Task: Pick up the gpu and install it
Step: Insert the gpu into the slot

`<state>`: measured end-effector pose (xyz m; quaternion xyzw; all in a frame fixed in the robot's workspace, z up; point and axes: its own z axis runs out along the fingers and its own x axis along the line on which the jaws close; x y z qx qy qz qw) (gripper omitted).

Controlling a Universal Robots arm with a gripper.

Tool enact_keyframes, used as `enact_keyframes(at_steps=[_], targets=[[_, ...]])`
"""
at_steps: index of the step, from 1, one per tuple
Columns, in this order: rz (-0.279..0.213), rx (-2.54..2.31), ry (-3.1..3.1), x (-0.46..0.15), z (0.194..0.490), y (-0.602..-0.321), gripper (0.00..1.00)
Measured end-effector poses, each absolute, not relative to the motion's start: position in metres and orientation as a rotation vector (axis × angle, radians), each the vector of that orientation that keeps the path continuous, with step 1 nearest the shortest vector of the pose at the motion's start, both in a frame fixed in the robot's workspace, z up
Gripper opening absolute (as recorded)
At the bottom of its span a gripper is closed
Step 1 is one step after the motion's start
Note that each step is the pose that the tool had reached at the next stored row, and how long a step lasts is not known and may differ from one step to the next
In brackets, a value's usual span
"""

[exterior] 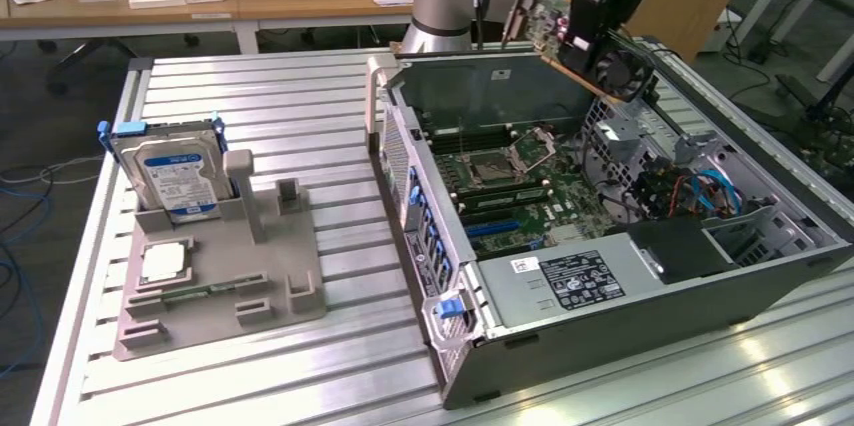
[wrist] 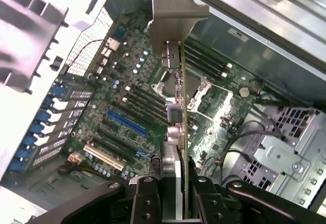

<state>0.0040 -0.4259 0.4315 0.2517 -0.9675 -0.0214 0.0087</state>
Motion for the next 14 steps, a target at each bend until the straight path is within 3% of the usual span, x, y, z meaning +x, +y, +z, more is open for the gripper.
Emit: enact_keyframes(at_steps=[14], targets=[[-0.063,1.089,-2.923,0.0039,0.4314,-0.4261,0.28]])
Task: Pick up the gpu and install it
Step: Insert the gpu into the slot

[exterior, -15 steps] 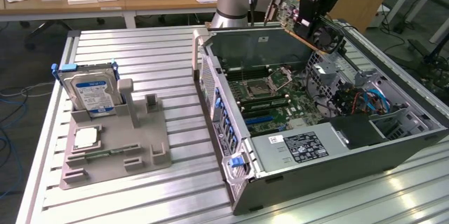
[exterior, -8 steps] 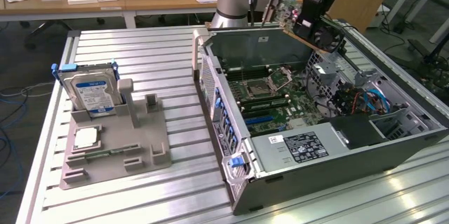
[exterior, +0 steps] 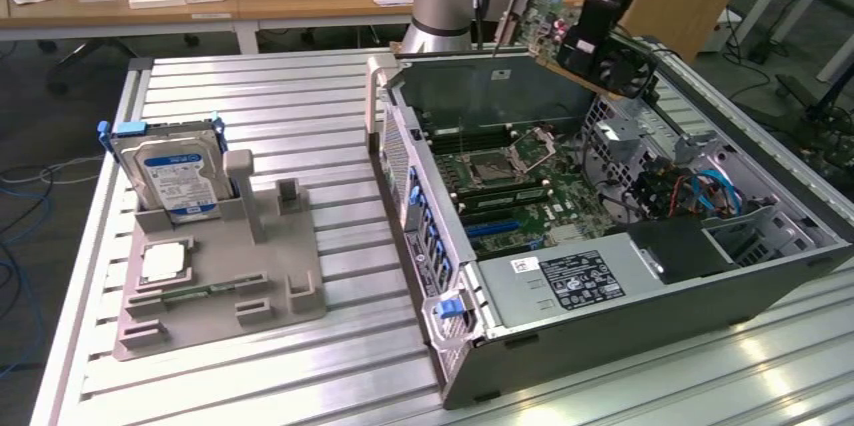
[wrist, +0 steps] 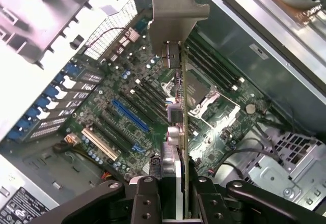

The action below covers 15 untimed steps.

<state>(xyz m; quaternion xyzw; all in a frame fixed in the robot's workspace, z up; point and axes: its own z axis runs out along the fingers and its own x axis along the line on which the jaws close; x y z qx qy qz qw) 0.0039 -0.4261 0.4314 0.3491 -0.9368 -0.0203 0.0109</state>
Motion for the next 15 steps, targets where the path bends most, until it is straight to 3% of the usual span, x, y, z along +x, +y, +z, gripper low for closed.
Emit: enact_keyframes(at_steps=[15], targets=[[-0.06,1.356,-2.806,0.0036,0.4314,-0.427,0.28]])
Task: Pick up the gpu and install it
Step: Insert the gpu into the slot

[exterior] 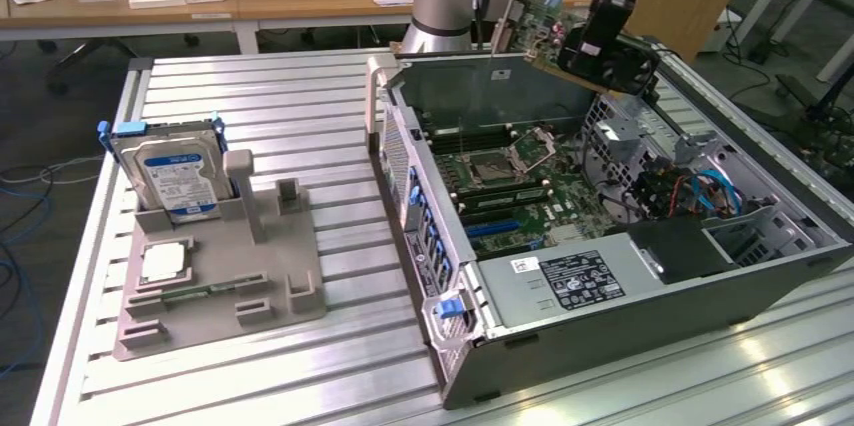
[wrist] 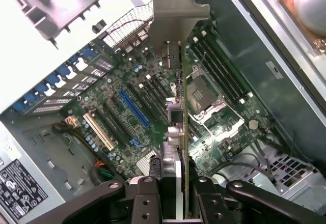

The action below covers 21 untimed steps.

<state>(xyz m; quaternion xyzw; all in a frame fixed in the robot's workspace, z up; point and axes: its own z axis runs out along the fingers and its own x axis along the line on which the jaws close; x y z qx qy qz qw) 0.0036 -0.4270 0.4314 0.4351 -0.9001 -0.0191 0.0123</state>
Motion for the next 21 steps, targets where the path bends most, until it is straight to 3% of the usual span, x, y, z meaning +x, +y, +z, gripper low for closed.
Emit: enact_keyframes(at_steps=[21], targets=[[-0.006,1.735,-2.659,0.0036,0.4286,-0.4286,0.28]])
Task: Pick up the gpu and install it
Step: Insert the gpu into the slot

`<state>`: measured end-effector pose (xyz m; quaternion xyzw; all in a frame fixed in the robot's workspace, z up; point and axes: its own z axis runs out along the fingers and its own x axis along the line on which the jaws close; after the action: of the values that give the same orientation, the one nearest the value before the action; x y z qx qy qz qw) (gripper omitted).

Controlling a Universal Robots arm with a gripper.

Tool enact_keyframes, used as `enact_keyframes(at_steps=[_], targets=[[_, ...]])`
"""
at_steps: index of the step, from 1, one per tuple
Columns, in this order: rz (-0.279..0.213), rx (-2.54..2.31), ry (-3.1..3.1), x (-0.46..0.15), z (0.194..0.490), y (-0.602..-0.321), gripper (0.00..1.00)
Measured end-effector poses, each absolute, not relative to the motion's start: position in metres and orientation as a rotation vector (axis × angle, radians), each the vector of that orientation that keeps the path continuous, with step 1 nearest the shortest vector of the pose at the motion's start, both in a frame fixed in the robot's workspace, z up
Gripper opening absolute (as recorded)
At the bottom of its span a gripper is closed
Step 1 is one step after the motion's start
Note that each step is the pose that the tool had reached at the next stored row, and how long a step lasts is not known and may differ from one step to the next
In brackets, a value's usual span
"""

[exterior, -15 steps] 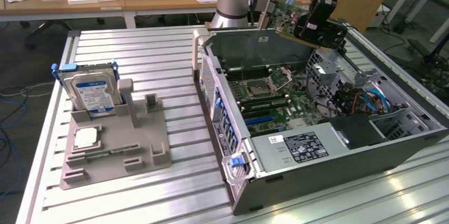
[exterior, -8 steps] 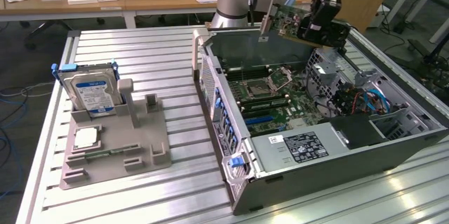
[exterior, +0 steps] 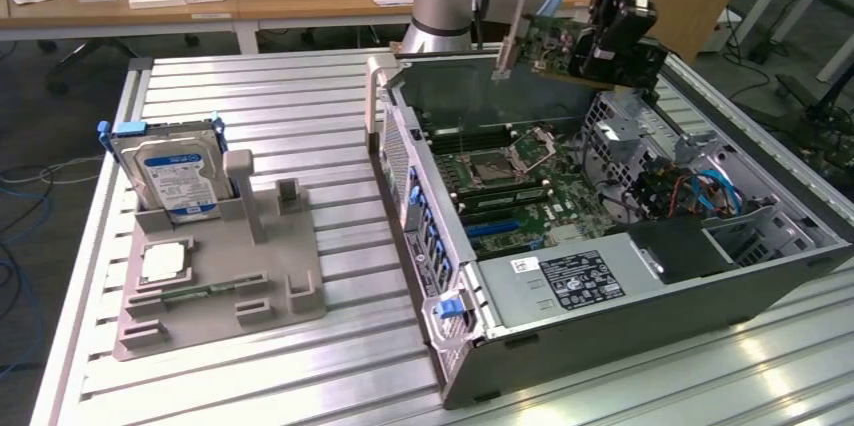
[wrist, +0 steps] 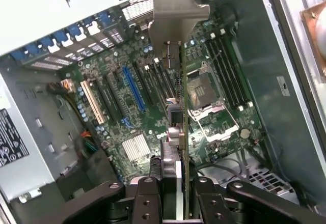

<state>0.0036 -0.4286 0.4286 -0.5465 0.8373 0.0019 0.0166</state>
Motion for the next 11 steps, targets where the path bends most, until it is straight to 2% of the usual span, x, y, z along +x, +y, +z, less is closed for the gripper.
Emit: enact_keyframes(at_steps=[11], targets=[[0.002,-1.92,2.434,0.0036,0.4254,-0.4286,0.28]])
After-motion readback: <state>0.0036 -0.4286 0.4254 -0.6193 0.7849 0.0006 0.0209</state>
